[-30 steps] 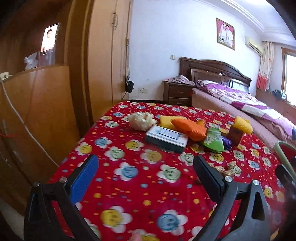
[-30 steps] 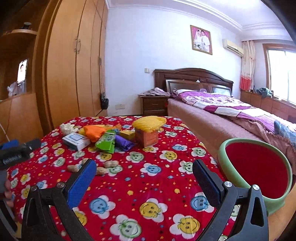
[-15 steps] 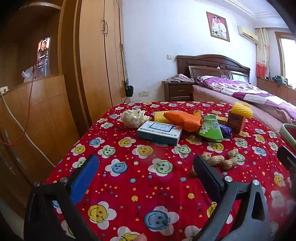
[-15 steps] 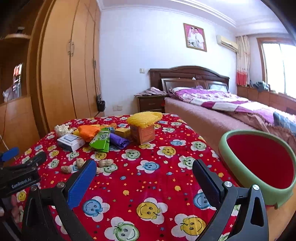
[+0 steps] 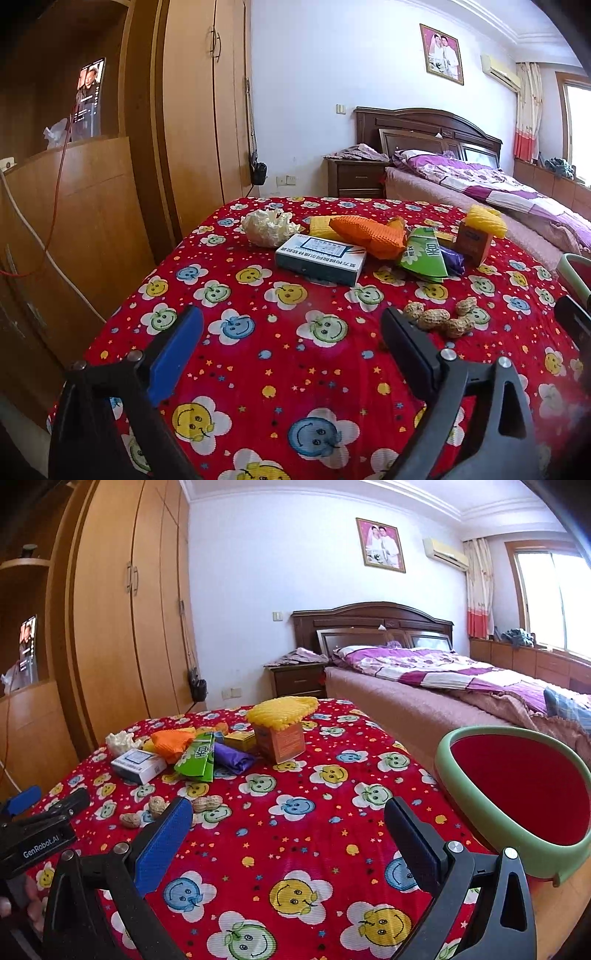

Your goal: Collect trash

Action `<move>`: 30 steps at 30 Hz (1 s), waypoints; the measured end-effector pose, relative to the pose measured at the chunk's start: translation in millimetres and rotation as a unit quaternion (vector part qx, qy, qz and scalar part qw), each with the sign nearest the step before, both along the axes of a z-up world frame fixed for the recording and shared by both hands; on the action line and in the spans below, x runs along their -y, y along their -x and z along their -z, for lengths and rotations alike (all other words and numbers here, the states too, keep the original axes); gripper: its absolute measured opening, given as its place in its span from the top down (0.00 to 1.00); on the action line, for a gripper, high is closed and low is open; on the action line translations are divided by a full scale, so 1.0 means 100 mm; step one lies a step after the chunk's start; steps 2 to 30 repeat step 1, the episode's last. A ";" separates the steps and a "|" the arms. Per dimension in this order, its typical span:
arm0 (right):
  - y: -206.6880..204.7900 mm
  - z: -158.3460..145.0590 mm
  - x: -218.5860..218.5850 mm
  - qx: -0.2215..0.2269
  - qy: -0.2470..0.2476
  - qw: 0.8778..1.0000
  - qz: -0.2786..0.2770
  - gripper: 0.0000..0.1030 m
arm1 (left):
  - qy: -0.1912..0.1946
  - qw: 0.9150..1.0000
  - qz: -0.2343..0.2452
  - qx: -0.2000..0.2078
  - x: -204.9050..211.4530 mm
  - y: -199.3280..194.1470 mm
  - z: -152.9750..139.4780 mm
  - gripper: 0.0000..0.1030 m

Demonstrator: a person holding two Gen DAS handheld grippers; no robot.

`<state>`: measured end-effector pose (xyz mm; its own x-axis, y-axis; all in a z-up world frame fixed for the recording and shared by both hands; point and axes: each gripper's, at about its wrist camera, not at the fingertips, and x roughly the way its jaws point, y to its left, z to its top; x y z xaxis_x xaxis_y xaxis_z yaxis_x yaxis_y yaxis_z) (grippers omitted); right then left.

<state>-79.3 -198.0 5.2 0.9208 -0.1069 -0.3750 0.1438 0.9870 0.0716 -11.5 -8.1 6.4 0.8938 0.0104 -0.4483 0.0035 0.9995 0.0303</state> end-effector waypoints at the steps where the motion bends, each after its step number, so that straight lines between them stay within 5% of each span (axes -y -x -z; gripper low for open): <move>1: 0.00 0.00 0.00 0.000 0.001 1.000 0.000 0.00 | 0.001 1.000 0.000 0.000 0.00 0.00 0.00 0.07; 30: 0.00 0.00 0.00 0.000 0.001 1.000 0.000 0.00 | 0.001 1.000 0.000 0.000 0.00 0.00 0.00 0.07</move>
